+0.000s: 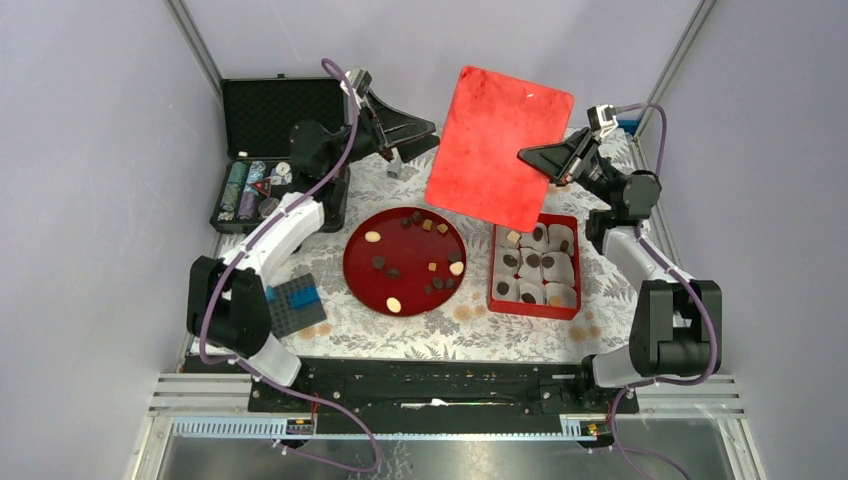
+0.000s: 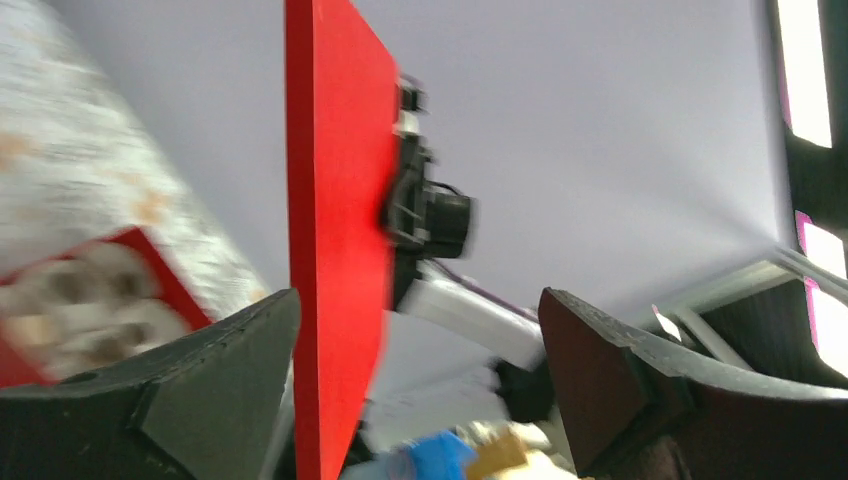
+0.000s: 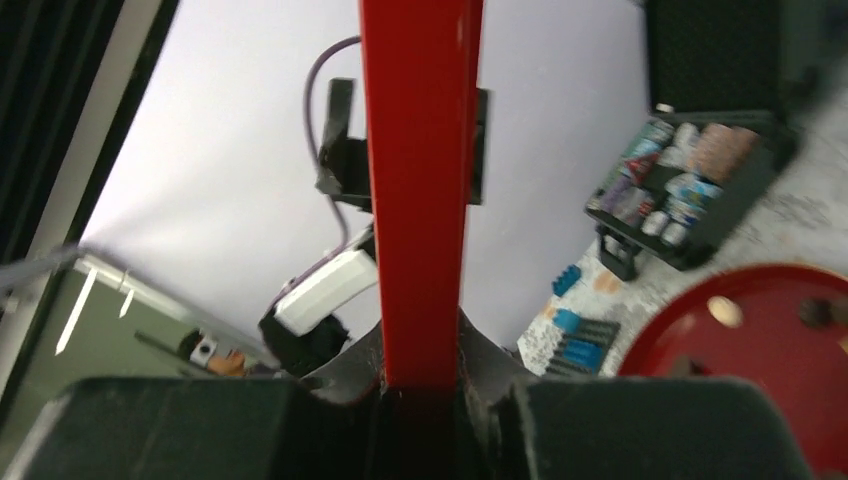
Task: Pack the chocolate
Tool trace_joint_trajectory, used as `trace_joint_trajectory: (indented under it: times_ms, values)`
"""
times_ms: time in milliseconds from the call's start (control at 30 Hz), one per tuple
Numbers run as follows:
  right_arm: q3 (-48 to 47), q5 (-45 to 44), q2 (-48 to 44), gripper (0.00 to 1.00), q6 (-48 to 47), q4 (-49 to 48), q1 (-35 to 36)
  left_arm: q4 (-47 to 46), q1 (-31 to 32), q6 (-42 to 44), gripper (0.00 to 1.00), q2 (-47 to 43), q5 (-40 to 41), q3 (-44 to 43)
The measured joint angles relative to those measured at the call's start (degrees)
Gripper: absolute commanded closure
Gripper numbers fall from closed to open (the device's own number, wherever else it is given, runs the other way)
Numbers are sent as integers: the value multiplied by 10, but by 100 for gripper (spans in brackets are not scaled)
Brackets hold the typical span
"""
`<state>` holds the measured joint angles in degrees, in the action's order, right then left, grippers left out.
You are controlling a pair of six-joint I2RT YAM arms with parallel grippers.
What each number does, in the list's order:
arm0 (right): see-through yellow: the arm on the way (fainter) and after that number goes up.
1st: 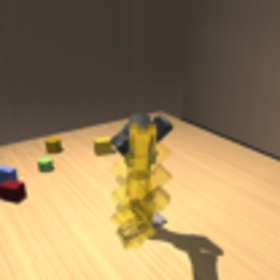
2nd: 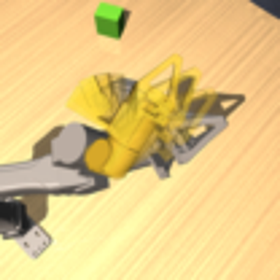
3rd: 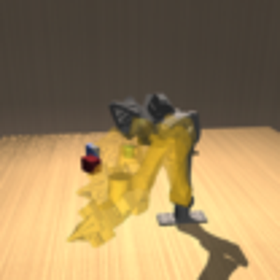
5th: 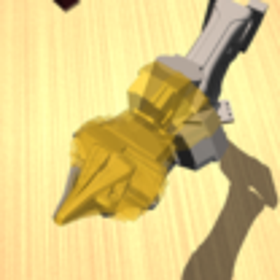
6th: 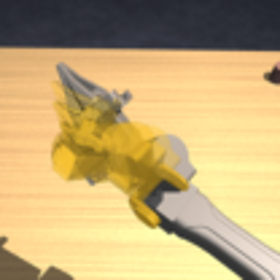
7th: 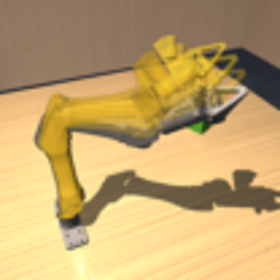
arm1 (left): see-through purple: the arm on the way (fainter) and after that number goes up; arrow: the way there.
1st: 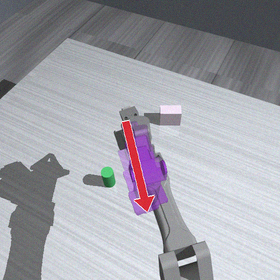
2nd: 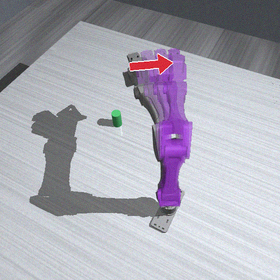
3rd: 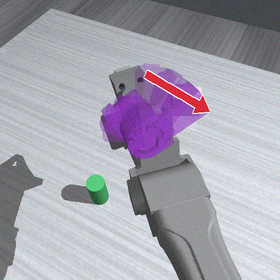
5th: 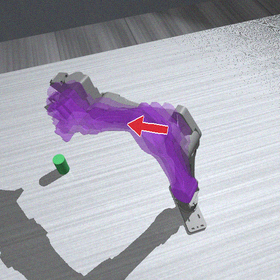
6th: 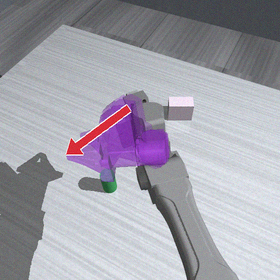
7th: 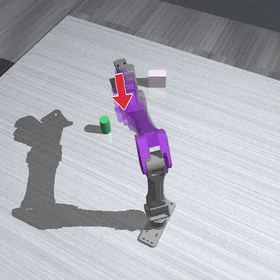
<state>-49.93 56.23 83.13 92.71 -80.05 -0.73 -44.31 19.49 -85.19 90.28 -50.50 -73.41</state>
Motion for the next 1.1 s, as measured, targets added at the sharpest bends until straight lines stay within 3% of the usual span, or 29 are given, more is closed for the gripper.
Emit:
trace_joint_trajectory:
  times_ms: [100, 267, 367, 567, 800, 1100]
  values:
    - [3, 42, -11, 100, -68, 137, -48, 177, -25, 111, 1, -29, 42, -9]
    - [-5, 37, -58, 100, -304, 536, -111, 403, -38, 269, 1, -74, 148, -45]
    - [-9, 17, -81, 100, -409, 716, -115, 450, -36, 310, 2, -82, 166, -48]
    - [-44, -21, -90, 100, -563, 954, -113, 494, -23, 352, 1, -71, 167, -28]
    - [-80, -35, -90, 100, -690, 1067, -114, 567, 51, 424, 1, -23, 183, -27]
    - [-80, -20, -62, 100, -755, 1107, -115, 556, 111, 442, 2, 49, 182, -19]
